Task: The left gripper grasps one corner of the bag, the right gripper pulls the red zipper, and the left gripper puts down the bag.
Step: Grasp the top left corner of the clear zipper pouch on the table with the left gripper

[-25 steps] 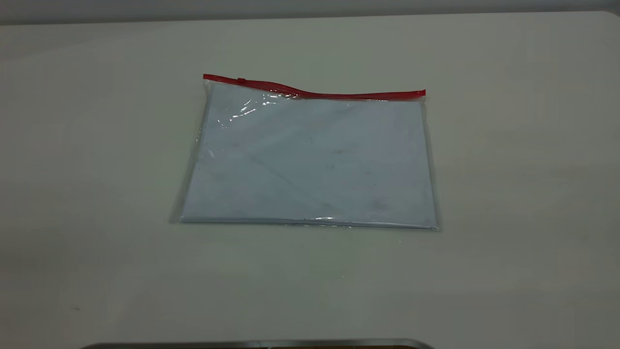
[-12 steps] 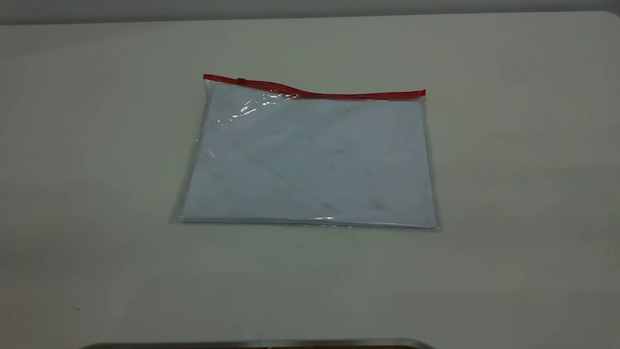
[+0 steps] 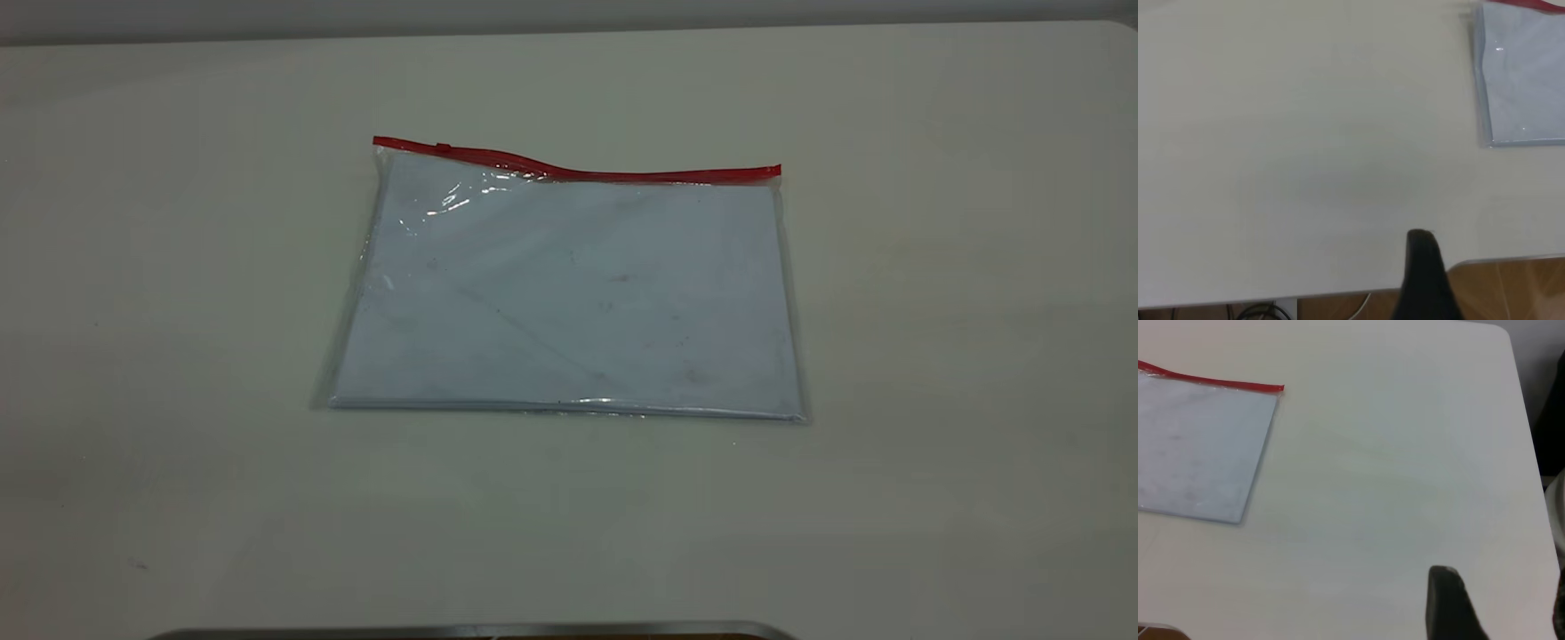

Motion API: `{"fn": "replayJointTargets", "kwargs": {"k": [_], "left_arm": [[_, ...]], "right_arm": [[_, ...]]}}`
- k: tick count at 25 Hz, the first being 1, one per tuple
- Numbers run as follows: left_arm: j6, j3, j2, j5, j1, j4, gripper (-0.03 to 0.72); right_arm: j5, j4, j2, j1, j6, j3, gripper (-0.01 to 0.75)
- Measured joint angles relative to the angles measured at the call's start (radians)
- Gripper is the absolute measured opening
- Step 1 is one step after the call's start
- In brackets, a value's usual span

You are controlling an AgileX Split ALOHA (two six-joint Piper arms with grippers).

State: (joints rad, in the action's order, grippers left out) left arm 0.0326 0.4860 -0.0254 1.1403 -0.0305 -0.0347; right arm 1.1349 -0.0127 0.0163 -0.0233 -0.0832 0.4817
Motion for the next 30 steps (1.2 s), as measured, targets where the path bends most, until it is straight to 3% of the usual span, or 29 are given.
{"fn": "replayJointTargets", "kwargs": {"k": [6,14,22,30], "left_arm": [[-0.042,0.018,0.058,-0.011,0.000,0.000,0.588],[-0.048,0.185,0.489,-0.134,0.000,-0.024,0.588],[0.075,0.347,0.980,-0.347,0.000,-0.234,0.588],[0.285,0.531,1.462,-0.498,0.000,-0.420,0.588]], "right_arm": [[-0.010,-0.002,0.000,0.000,0.027,0.004,0.423],[-0.081,-0.011,-0.168,0.000,0.056,0.112,0.566],[-0.135,-0.059,-0.569,0.000,0.057,0.224,0.576],[-0.327,-0.111,-0.887,0.000,0.057,0.270,0.576]]}}
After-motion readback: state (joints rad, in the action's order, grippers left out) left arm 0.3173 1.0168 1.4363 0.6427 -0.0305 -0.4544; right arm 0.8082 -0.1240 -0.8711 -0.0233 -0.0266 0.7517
